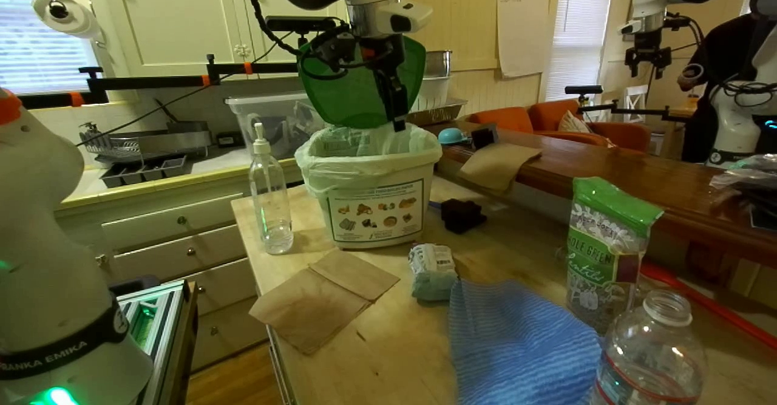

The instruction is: Put the white box in the bin.

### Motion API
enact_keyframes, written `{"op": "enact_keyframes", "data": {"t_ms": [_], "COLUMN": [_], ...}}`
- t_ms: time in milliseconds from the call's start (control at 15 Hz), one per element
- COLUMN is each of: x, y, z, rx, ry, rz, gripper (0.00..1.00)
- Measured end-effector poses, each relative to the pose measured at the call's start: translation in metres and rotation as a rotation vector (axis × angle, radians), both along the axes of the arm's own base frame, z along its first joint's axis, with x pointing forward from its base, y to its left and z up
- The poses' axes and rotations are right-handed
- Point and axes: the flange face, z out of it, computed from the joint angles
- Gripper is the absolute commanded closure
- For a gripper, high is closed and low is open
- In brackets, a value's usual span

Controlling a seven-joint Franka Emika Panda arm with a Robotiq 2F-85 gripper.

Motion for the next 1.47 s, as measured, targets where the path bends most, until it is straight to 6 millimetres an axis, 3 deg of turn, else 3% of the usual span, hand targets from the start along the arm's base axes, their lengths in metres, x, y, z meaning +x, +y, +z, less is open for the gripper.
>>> {"op": "enact_keyframes", "data": {"t_ms": [133, 200, 800, 1467], "x": [0.000, 0.000, -0.018, -0.063], "y": [0.000, 0.000, -0.016, -0.069], "z": [0.000, 0.000, 0.021, 0.065], "rx": [0.000, 0.000, 0.013, 0.030], "ry": [0.000, 0.000, 0.021, 0.012], "rz": [0.000, -0.001, 0.052, 0.128], "gripper": [0.02, 0.00, 0.00, 0.00]}}
